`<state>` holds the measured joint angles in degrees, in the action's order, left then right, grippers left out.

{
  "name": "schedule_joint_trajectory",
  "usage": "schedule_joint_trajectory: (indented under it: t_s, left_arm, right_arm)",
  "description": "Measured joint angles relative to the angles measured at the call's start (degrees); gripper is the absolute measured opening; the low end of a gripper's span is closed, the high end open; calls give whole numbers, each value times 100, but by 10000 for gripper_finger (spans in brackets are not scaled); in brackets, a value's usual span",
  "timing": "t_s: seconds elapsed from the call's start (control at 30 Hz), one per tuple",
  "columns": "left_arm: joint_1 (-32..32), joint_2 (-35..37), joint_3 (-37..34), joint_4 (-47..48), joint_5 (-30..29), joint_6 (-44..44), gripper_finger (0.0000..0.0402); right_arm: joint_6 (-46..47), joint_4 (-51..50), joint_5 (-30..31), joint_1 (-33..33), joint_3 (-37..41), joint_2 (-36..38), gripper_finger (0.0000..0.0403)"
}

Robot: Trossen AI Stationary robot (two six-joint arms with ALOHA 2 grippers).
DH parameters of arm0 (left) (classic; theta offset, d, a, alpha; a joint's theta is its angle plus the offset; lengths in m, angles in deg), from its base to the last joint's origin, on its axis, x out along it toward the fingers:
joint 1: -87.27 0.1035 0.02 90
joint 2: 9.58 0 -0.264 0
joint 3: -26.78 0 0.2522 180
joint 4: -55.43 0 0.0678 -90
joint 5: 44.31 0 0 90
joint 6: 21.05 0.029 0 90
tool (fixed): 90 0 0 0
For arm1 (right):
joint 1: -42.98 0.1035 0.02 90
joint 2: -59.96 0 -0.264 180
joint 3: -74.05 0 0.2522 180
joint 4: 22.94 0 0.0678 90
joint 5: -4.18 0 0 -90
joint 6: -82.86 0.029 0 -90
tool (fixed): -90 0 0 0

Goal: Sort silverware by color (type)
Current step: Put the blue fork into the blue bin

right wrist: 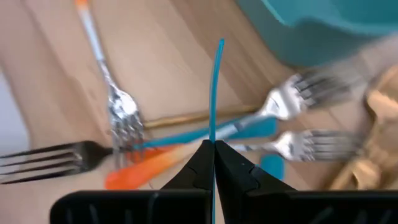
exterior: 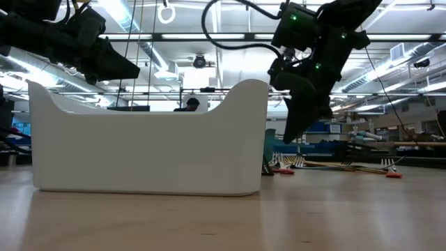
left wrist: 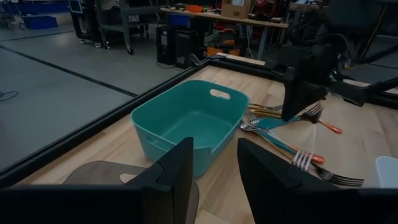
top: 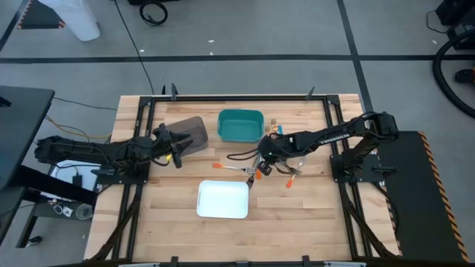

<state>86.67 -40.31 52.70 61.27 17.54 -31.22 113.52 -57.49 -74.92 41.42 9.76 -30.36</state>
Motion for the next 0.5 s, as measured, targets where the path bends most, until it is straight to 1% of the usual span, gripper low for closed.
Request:
schedule_joint_trajectory:
  t_s: [0.13, 0.23, 0.37, 0.43, 0.5]
  left_arm:
    - [-1, 0, 0, 2, 107, -18, 134]
    - [-2, 1, 0, 4, 118, -187, 134]
    - [0, -1, 0, 8, 486, -441, 134]
    - [0, -1, 0, 29, 670, -522, 134]
    - [0, -1, 0, 49, 707, -544, 134]
  right_arm:
    - [-397, 393, -48, 0, 0, 0, 15]
    - [-743, 770, -40, -40, 0, 0, 15]
    - [-1112, 1295, -79, -156, -2, 0, 15]
    - [-1257, 1348, -157, -229, -68, 0, 15]
    - [-1374, 1351, -200, -292, -182, 0, 15]
